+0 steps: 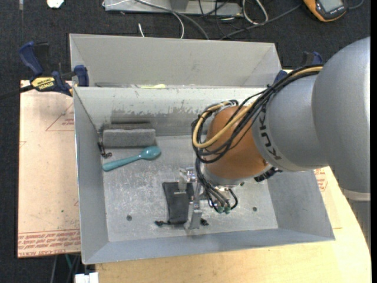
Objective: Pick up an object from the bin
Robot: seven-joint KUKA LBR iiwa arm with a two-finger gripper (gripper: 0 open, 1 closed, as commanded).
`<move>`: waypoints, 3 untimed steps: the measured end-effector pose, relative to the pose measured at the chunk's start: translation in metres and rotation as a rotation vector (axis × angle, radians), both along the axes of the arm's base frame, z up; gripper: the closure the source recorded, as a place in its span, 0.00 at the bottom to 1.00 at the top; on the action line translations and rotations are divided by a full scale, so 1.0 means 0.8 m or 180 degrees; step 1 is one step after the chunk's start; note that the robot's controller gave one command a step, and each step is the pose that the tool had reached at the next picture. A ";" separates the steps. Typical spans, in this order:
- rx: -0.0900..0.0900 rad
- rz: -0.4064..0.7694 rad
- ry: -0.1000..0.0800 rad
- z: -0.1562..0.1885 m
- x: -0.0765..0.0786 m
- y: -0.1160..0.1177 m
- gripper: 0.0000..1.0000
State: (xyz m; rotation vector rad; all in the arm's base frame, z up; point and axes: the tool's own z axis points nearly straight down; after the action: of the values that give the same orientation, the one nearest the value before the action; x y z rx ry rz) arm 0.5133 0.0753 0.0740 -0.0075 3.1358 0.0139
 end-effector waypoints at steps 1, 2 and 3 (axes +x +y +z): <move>0.0007 -0.0421 0.0012 0.001 -0.030 0.017 1.00; 0.0007 -0.0422 0.0011 0.001 -0.030 0.017 1.00; 0.0000 0.0431 -0.0001 -0.002 -0.035 0.041 1.00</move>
Offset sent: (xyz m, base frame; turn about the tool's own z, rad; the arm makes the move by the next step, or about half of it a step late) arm 0.0000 0.0000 0.0000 0.0000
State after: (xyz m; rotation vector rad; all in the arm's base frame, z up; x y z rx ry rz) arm 0.4855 0.1078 0.0722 -0.2195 3.1283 0.0147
